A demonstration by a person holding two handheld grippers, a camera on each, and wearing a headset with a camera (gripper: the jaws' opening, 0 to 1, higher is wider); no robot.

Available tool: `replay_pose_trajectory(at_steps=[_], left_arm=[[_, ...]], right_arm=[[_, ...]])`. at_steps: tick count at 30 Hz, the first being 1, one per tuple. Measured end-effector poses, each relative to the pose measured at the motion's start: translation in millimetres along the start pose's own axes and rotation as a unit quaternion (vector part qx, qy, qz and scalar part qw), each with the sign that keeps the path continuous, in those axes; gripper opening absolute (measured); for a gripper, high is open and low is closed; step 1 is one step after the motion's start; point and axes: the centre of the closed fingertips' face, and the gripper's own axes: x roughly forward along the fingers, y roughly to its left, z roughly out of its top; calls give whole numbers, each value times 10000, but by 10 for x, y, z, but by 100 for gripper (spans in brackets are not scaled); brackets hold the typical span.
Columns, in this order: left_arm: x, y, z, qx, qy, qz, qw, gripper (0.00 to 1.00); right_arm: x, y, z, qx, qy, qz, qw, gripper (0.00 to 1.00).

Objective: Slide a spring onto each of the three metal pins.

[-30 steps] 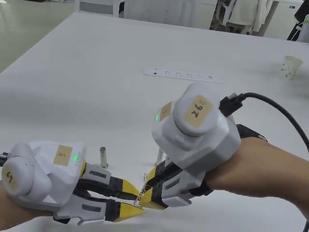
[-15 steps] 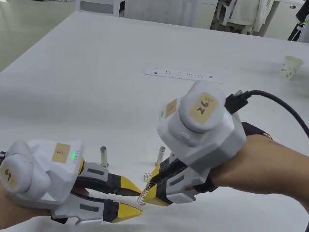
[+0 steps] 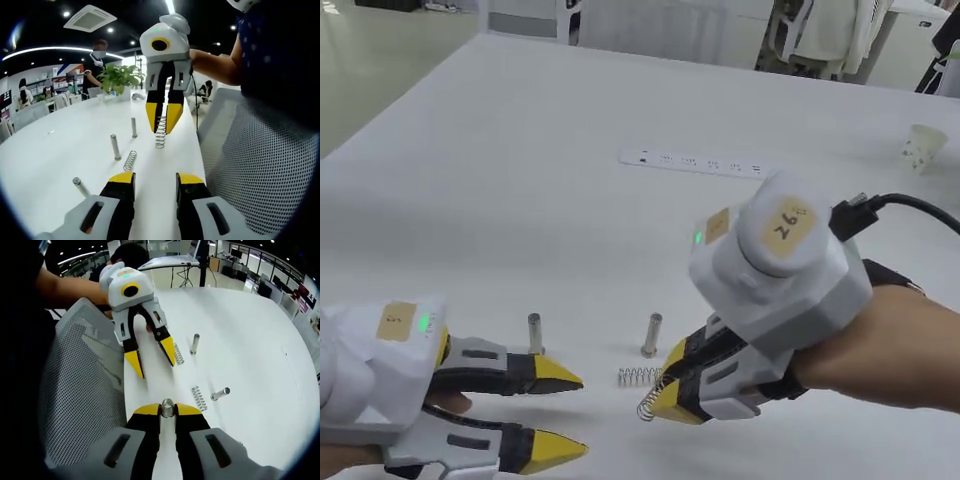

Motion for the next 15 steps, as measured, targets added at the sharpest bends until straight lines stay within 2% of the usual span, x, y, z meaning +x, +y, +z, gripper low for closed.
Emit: replay_pose_trajectory(at_steps=[8, 15], left_arm=[[-240, 82, -57, -276, -146, 533, 9981, 31], [-388, 171, -77, -365, -230, 923, 9948, 38]], right_arm=[[-113, -76, -76, 112, -39, -135, 9998, 8], [-204, -139, -153, 198, -14, -235, 9995, 8]])
